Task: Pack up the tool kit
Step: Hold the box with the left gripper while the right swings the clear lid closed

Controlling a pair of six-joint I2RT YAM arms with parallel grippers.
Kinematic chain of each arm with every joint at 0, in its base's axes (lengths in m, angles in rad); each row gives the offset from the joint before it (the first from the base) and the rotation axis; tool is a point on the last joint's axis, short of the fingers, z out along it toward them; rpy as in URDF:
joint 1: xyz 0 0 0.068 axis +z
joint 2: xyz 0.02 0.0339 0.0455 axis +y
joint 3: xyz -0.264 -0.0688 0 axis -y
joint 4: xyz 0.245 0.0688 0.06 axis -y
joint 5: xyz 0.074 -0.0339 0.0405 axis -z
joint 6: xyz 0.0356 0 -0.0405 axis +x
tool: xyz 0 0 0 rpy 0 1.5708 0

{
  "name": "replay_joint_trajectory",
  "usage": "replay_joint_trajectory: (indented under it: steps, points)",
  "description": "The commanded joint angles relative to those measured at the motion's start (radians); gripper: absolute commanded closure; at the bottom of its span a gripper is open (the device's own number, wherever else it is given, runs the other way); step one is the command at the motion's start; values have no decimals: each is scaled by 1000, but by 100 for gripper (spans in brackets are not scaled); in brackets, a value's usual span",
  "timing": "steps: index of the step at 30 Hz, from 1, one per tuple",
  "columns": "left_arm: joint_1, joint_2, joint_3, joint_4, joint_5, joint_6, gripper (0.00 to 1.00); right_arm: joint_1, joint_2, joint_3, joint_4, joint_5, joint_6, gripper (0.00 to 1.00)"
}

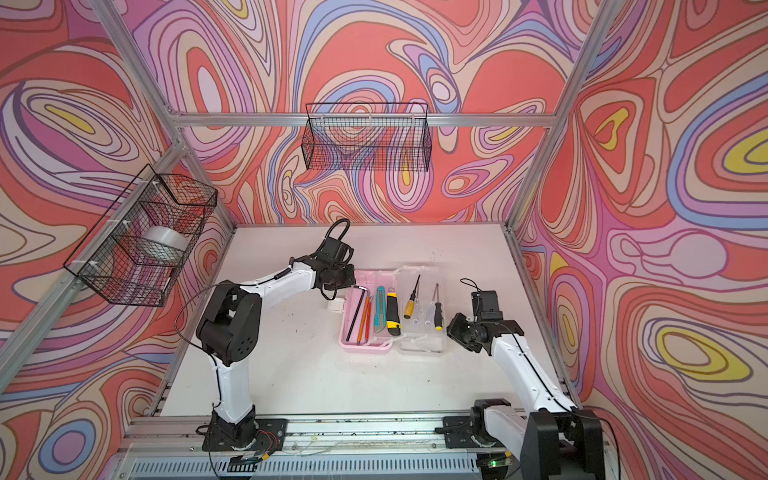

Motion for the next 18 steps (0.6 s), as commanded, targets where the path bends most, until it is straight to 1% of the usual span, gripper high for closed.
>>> replay_joint_trajectory:
  steps: [1, 4, 6, 11, 14, 18]
  points:
    - [38, -15, -61, 9, -30, -84, 100, 0, -52, -43, -8, -90, 30, 62]
    - [41, -41, -97, 56, -31, -125, 100, 1, -86, -61, 3, -105, 34, 62]
    - [45, -50, -109, 69, -12, -143, 100, 1, -82, -60, -2, -94, 39, 63]
    - [45, -58, -114, 68, 18, -152, 100, 1, -21, -63, 32, -68, 56, 71]
    - [44, -66, -127, 107, 25, -152, 100, 1, 19, -60, 59, -37, 60, 72]
    - [44, -70, -140, 125, 45, -149, 100, 1, 33, -41, 77, 6, 57, 72]
